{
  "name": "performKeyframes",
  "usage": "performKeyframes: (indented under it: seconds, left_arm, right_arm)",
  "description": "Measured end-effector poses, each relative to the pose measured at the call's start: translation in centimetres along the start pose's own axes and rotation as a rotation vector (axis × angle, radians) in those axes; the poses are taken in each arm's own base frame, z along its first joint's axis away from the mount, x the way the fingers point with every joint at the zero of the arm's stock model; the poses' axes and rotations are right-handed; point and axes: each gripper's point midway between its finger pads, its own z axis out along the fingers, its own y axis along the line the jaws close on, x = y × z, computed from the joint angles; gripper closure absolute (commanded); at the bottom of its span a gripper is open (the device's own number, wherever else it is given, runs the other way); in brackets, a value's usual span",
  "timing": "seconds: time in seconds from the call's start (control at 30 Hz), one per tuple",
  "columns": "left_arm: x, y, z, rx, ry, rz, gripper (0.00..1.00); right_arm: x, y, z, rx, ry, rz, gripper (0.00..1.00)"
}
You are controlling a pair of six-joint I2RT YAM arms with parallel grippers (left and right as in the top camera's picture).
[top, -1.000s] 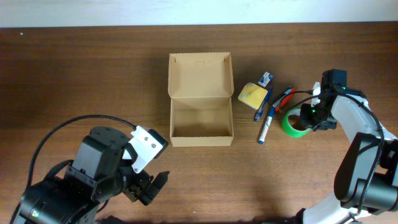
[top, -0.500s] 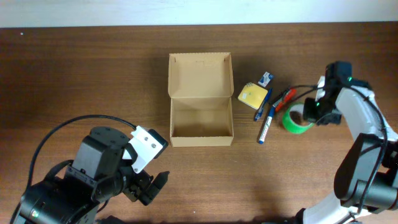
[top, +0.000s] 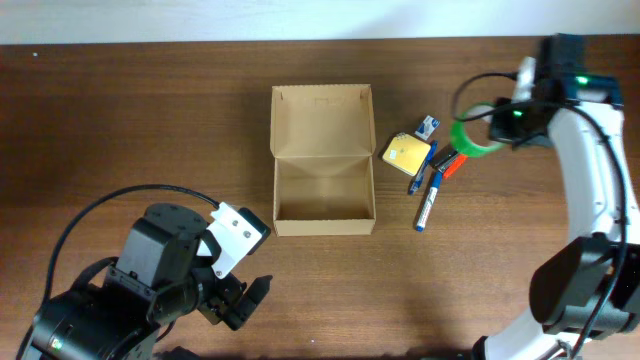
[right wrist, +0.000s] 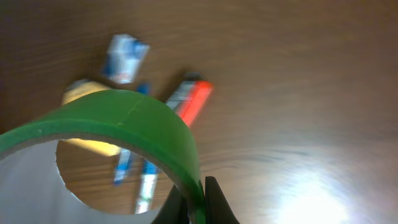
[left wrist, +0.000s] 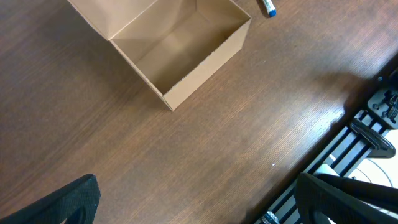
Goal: Pack container
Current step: 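Carry the green tape roll into the box and lower it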
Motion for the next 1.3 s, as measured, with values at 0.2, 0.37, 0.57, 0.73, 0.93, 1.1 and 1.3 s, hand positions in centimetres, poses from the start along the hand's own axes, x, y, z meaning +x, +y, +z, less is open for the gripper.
performKeyframes:
  seconds: [0.2,0.37,0.57,0.73,0.93,1.1,1.3]
  left_arm:
    - [0.0,0.0,0.0,0.0,0.0,0.0,0.0]
    - [0.0,0.0,0.0,0.0,0.0,0.0,0.0]
    - [0.0,0.0,0.0,0.001,0.0,0.0,0.0]
    - [0.0,0.0,0.0,0.003,-0.001,0.0,0.0]
    - [0.0,0.0,0.0,0.003,-0.001,0.0,0.0]
    - [0.0,0.0,0.0,0.003,-0.001,0.0,0.0]
    - [0.0,0.0,0.0,0.003,-0.001,0.0,0.01]
  right_arm:
    - [0.5,9.1,-0.9,-0.093,-0.03,-0.197,0.96]
    - [1.8,15.8,-1.5,-0.166,-0.067,-0.338,0.96]
    - [3.5,20.6,-2.2,-0.219,-0.089,-0.443,0.96]
    - [5.1,23.4,-2.7,-0.25,-0.09,-0.51,0.96]
    - [7.3,25.9,-1.5,-0.261,-0.047,-0.575,0.96]
    - [9.0,27.1,0.2,-0.252,0.004,-0.61,0.96]
    - [9.9,27.0,1.2,-0.229,0.041,-0.562,0.96]
